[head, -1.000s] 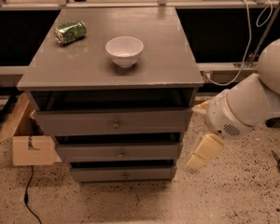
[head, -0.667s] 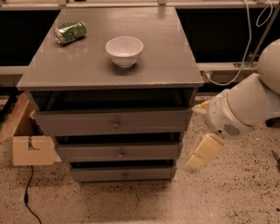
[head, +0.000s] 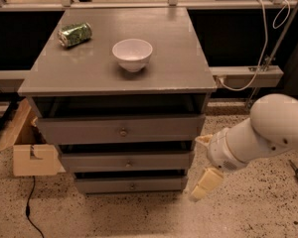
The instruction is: Open bottom drawer
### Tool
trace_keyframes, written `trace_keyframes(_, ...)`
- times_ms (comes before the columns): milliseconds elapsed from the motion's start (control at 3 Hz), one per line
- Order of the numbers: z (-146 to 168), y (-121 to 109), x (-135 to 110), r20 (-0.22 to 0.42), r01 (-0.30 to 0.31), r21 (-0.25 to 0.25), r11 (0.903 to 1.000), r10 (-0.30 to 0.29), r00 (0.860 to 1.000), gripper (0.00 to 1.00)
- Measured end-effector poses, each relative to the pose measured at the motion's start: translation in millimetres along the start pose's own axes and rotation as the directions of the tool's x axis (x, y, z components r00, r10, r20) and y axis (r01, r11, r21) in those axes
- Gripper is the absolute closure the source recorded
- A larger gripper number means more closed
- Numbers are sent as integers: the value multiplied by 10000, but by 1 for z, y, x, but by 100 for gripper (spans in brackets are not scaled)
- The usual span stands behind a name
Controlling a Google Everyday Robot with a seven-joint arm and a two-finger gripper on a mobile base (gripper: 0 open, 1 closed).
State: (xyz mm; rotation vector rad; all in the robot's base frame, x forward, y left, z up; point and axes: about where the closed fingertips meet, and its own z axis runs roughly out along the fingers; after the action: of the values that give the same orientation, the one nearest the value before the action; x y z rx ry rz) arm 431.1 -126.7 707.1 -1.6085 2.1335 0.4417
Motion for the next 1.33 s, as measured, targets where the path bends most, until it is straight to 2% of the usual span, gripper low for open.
trace_keyframes(667,112,-15,31,786,316,-489,9983,-277,9965,0)
trace_keyframes(1000,158,-20,38,1349,215,-886,9958,-94,9908,0)
trace_keyframes(1333,158,-20,38,1349,215,-886,9958,-94,9908,0)
